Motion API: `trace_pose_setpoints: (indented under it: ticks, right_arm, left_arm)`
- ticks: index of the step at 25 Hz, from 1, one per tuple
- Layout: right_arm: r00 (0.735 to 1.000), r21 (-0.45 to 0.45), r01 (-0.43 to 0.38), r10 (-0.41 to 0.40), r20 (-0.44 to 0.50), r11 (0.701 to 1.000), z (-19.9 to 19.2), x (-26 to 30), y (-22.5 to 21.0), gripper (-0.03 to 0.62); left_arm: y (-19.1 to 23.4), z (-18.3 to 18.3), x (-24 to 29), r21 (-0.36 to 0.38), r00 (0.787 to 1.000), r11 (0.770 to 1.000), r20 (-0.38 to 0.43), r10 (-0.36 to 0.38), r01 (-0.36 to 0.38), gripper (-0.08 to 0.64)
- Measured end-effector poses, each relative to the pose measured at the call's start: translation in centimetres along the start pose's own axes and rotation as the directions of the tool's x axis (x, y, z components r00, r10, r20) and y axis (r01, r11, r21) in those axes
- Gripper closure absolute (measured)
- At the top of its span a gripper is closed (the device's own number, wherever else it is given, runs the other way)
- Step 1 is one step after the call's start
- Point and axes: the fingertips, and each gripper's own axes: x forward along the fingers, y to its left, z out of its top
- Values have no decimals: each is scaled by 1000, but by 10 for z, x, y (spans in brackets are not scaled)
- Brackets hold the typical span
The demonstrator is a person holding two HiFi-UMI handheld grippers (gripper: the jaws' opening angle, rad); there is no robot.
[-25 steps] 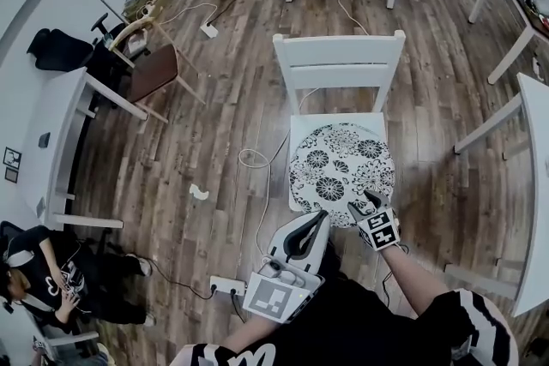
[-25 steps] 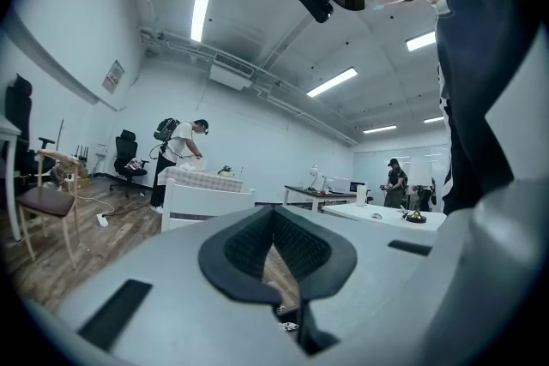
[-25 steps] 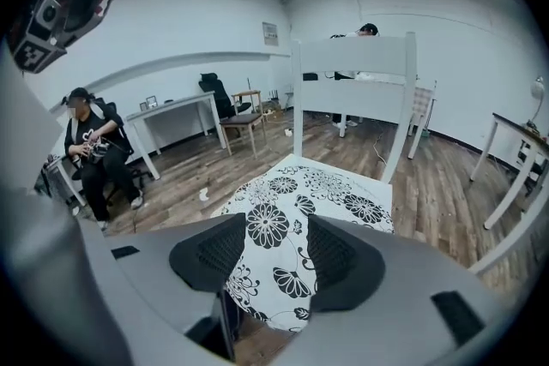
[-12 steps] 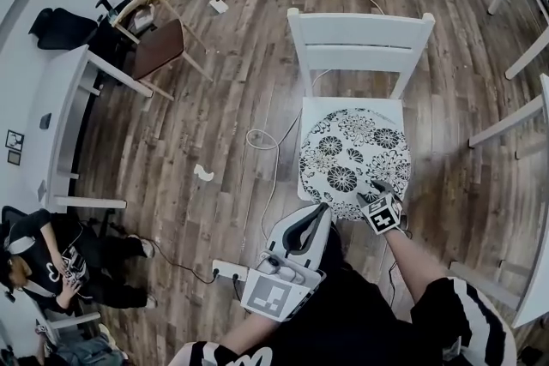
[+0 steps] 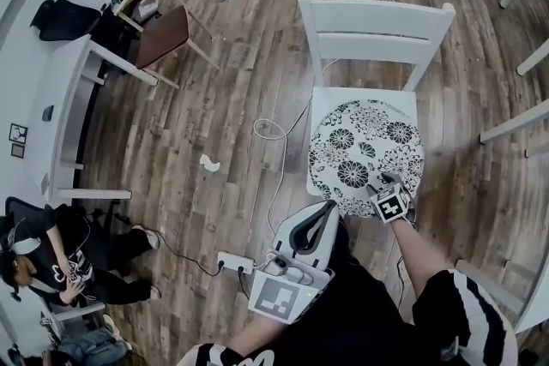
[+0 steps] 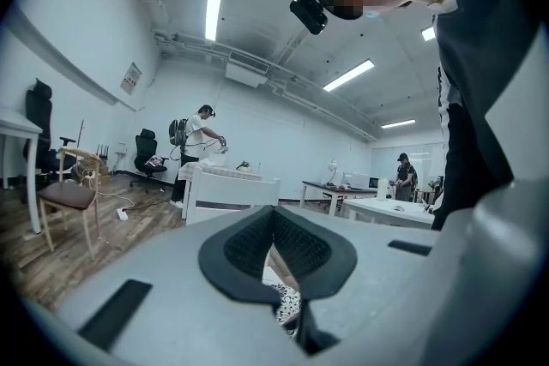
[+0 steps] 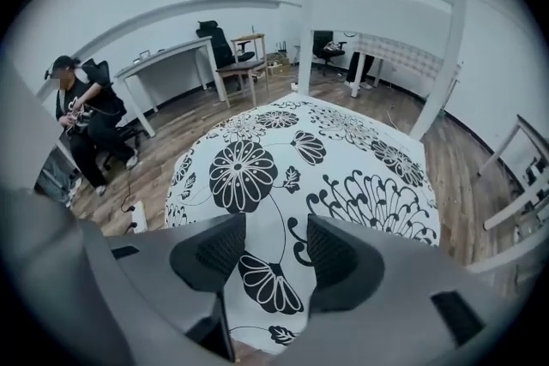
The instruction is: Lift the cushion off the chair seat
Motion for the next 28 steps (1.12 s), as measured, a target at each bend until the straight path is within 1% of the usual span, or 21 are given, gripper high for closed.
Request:
trace_pose_setpoints:
  ticks: [2, 4, 7, 12, 14, 17, 21, 25, 26, 28]
  right_arm:
    - [1000, 7, 3, -3, -17, 1000, -4, 3, -1, 377]
    - [999, -32, 6, -7, -33, 999, -8, 8, -1, 376]
    - [997, -65, -19, 14, -77, 998, -16, 18, 0, 377]
    - [993, -33, -40, 36, -111, 999, -24, 29, -1, 377]
    - [992, -44, -45, 39, -122, 998, -26, 31, -1, 376]
    - [993, -60, -41, 34, -113, 997, -26, 30, -1, 377]
    - [996, -53, -35, 30, -88, 998, -26, 30, 0, 377]
    - [995, -58, -32, 26, -101, 998, -24, 31, 1, 380]
    - [994, -63, -32, 25, -106, 997, -24, 30, 2, 384]
    - [993, -82, -34, 25, -113, 996, -25, 30, 3, 414]
  left_arm:
    - [1, 1, 1, -1, 1000, 1000, 1, 4, -4, 560]
    - [0, -1, 0, 5, 1000, 1000, -4, 3, -3, 560]
    - [0, -7, 2, 3, 1000, 1000, -20, 5, -5, 560]
    - [4, -18, 0, 11, 999, 1000, -50, 15, -15, 561]
    - [7, -21, -2, 10, 998, 1000, -60, 21, -21, 560]
    - [11, -25, -2, 5, 997, 999, -69, 32, -32, 560]
    - [16, -26, -1, 4, 996, 999, -74, 40, -39, 561]
    - [18, -26, 1, 3, 997, 999, -71, 39, -39, 560]
    - [17, -25, 2, 4, 997, 999, -69, 37, -37, 560]
    - [15, -27, 4, 4, 997, 999, -75, 33, -33, 561]
